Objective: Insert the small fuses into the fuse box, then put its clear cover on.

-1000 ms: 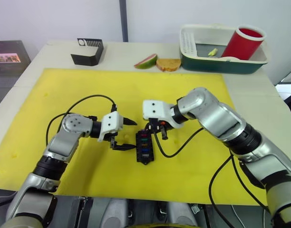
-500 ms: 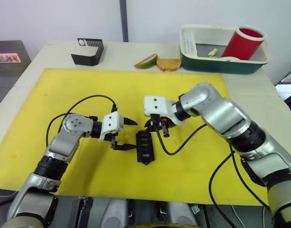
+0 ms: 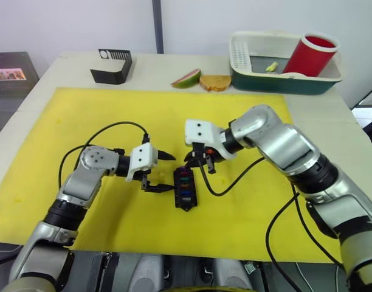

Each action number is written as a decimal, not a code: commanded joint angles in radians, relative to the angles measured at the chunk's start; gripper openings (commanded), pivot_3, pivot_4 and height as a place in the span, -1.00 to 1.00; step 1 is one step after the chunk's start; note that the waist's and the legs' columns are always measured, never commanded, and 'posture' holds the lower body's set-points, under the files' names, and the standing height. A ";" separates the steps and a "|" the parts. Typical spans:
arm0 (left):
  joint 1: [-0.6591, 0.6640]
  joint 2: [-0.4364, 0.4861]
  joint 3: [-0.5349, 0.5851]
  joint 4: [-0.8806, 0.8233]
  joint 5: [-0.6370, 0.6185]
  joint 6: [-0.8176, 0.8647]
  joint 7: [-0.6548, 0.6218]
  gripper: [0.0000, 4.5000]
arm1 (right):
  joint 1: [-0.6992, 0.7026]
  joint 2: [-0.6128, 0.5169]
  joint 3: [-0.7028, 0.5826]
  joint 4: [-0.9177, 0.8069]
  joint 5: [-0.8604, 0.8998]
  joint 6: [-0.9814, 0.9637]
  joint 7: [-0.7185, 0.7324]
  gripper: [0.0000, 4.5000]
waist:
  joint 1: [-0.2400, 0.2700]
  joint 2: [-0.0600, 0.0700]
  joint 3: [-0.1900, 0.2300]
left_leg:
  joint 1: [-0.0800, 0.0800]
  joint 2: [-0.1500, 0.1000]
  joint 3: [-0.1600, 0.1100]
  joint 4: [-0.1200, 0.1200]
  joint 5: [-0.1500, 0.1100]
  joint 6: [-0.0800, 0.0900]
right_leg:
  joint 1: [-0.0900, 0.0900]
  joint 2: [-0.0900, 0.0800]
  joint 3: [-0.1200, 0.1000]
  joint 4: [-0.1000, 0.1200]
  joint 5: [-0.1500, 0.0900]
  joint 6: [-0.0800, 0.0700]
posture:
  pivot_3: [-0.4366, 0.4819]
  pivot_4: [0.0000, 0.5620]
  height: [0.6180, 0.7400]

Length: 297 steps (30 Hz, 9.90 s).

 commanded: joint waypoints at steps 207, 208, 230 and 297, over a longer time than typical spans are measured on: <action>0.693 -0.068 -0.008 -0.892 -0.163 0.613 0.828 1.00 | 0.061 -0.097 -0.284 0.006 0.184 0.380 -0.411 -0.25 | -0.001 0.005 0.000 | 0.001 -0.003 -0.001 -0.006 -0.001 0.000 | 0.000 -0.006 0.001 -0.004 0.000 -0.001 | -0.05 -0.47 1.00; 0.692 -0.079 -0.019 -0.885 -0.147 0.613 0.846 1.00 | 0.060 -0.100 -0.286 0.004 0.187 0.381 -0.413 -0.25 | -0.001 0.005 0.000 | 0.001 -0.003 -0.001 -0.006 -0.001 0.001 | 0.000 -0.006 0.001 -0.004 0.000 -0.001 | -0.05 -0.47 1.00; 0.659 -0.053 0.090 -0.840 -0.076 0.599 0.853 1.00 | 0.061 -0.103 -0.288 0.000 0.213 0.383 -0.445 -0.25 | -0.006 0.005 0.000 | 0.002 -0.002 -0.001 -0.006 -0.001 0.001 | 0.001 -0.005 0.000 -0.004 0.000 -0.001 | -0.05 -0.47 1.00; 0.518 0.131 0.117 -0.615 -0.183 0.353 0.372 0.22 | 0.082 -0.145 -0.323 -0.082 0.308 0.306 -0.350 -0.25 | 0.002 0.006 0.000 | 0.001 -0.002 -0.001 -0.007 -0.001 0.001 | 0.000 -0.006 0.000 -0.006 -0.002 -0.004 | -0.05 -0.47 1.00</action>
